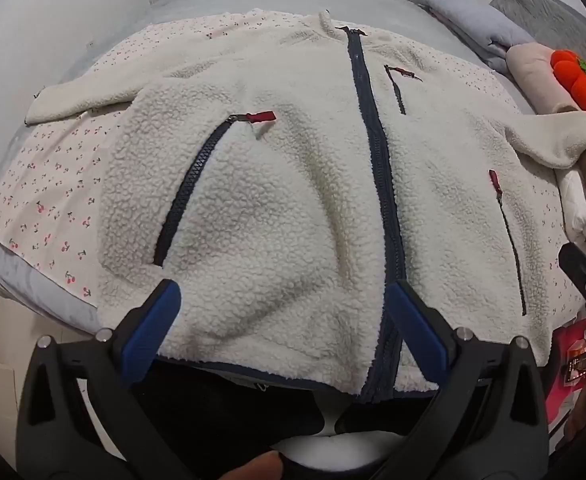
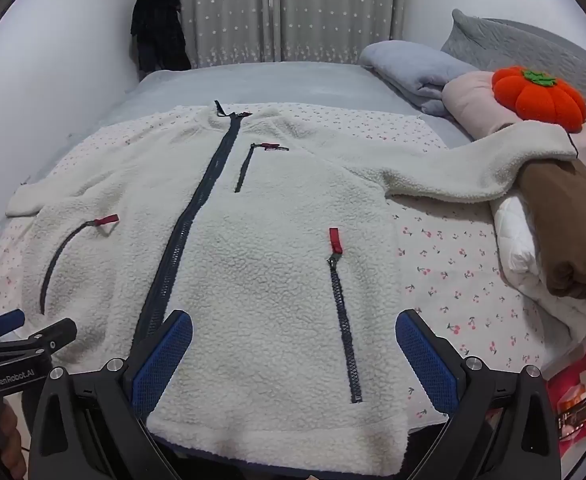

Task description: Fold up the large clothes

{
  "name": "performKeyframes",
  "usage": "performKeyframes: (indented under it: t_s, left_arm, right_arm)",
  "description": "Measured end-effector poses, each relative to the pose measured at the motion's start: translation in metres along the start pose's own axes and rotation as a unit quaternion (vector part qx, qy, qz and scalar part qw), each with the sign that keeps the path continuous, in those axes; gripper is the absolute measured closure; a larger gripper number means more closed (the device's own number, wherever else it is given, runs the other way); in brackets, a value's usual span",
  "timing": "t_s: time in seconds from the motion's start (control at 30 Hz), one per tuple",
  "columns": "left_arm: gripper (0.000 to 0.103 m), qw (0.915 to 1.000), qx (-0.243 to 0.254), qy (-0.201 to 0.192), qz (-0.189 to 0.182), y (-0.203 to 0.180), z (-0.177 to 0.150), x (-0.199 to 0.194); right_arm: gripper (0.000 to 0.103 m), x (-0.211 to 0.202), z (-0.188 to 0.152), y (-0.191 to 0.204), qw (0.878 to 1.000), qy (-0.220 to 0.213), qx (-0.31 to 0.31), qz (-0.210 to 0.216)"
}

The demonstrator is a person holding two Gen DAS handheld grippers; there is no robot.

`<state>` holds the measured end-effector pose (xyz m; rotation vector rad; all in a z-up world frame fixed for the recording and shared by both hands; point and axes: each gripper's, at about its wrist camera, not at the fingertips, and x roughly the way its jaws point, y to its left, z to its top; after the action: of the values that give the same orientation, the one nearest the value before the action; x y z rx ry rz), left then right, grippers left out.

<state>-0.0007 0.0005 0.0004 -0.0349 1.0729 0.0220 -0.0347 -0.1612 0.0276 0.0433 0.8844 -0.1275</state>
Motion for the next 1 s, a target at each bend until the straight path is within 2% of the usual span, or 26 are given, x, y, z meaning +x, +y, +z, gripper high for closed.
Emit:
performKeyframes:
  t_s: [0.27,0.3,0.5,0.67,1.0]
  left_arm:
    - [0.0,0.9999,0.002,0.003,0.014,0.01,0.009,-0.005]
    - [0.0,0.9999,0.003,0.005,0.015,0.011,0.01,-0.004]
    - [0.0,0.9994,0.015,0.007,0.029,-0.009,0.007,0.004]
    - [0.0,0.9993,0.021,0.01,0.027,-0.014,0.005,0.008]
    - [0.0,0.9992,0.022,0.006,0.033,-0.015,0.004,0.007]
  right_arm:
    - [0.0,0.007,0.002,-0.007,0.999,0.024,0.018,0.016]
    - [0.0,0.008,0.004,-0.004,1.0,0.014,0.006,-0.016]
    - [0.0,0.012,0.004,-0.008,1.0,0.017,0.011,-0.003]
    - [0.0,0.015,0.003,0.004,1.0,0.016,0.011,-0.007]
    - [0.0,0.017,0.003,0.002,1.0,0.018,0.011,-0.01]
